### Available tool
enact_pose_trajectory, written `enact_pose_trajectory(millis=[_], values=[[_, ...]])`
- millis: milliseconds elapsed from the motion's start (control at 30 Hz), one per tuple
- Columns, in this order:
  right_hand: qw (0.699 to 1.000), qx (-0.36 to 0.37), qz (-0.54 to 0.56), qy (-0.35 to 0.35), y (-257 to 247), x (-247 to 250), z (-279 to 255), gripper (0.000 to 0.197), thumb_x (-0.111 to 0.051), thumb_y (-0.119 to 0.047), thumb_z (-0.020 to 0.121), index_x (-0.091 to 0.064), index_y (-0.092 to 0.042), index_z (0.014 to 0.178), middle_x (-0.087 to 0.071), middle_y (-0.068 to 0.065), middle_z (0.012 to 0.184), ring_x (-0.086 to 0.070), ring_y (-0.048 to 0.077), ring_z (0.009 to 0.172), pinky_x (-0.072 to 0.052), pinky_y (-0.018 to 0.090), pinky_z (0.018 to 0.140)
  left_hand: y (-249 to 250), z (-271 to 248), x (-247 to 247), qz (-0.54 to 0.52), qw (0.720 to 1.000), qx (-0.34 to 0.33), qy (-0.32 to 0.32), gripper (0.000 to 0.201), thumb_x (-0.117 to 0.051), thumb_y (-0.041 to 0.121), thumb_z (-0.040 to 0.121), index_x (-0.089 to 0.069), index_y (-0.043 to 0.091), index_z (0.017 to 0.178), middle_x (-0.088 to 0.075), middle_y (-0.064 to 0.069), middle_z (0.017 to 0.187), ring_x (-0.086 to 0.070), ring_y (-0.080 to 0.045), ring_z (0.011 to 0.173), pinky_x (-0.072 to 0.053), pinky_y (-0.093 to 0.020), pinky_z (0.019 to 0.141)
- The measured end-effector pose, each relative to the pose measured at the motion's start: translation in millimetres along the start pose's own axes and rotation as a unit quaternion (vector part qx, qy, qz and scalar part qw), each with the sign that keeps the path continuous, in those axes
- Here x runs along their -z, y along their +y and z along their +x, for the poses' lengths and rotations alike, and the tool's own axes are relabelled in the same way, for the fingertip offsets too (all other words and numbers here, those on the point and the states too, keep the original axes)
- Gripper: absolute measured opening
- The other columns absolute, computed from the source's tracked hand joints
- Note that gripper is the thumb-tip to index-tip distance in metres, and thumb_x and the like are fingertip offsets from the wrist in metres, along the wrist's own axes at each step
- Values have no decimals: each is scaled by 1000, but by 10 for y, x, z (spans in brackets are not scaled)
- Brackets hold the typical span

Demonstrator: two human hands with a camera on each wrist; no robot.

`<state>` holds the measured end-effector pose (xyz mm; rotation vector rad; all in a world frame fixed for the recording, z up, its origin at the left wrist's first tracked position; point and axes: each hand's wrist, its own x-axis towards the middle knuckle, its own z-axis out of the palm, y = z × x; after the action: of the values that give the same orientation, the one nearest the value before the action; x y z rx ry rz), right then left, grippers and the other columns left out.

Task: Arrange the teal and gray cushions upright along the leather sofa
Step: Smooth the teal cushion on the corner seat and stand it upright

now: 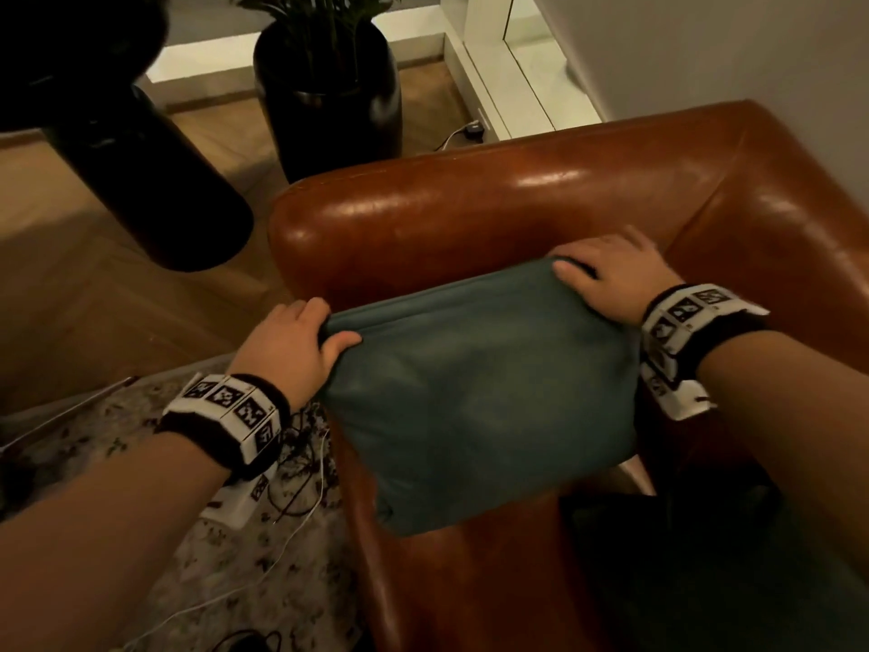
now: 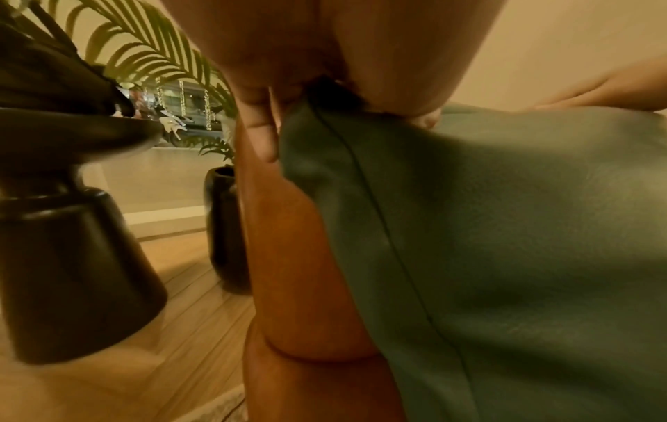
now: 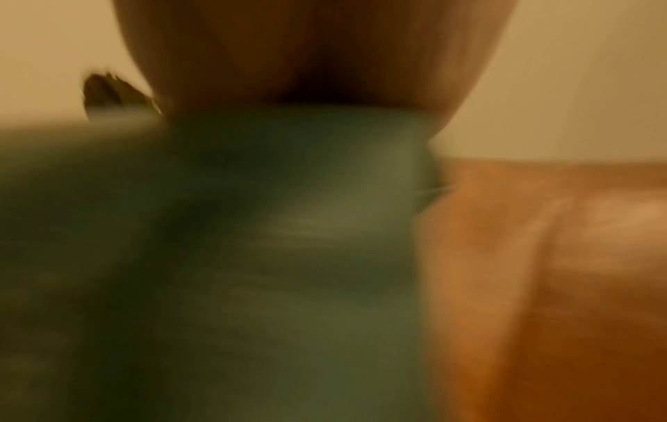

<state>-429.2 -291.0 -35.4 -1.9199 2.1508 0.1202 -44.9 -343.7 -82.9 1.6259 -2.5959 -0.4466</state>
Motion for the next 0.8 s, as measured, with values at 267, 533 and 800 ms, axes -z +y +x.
enact_pose_trajectory(millis=[267, 533, 800], values=[[980, -79, 111, 147, 281, 25, -38, 26, -62, -28, 94, -71, -5, 103, -58, 15, 94, -56, 39, 97, -39, 34, 83, 54, -75, 43, -227, 969, 92, 34, 28, -53, 40, 94, -44, 13, 93, -54, -1, 72, -52, -14, 63, -38, -29, 49], [871, -264, 373, 179, 360, -77, -342, 45, -43, -40, 102, -46, -24, 144, -48, 6, 146, -46, 24, 132, -37, 30, 105, 14, -417, -128, -452, 860, 236, 8, 60, -55, 53, 88, -41, 24, 139, -52, 7, 130, -52, -16, 116, -43, -33, 100], [817, -347, 432, 159, 393, -477, -493, 26, -63, -25, 90, -72, -20, 113, -71, 1, 107, -66, 22, 103, -52, 40, 96, 156, -485, -291, -513, 818, 251, 71, 27, -60, 29, 93, -63, 24, 119, -65, 3, 114, -59, -15, 104, -46, -32, 92]])
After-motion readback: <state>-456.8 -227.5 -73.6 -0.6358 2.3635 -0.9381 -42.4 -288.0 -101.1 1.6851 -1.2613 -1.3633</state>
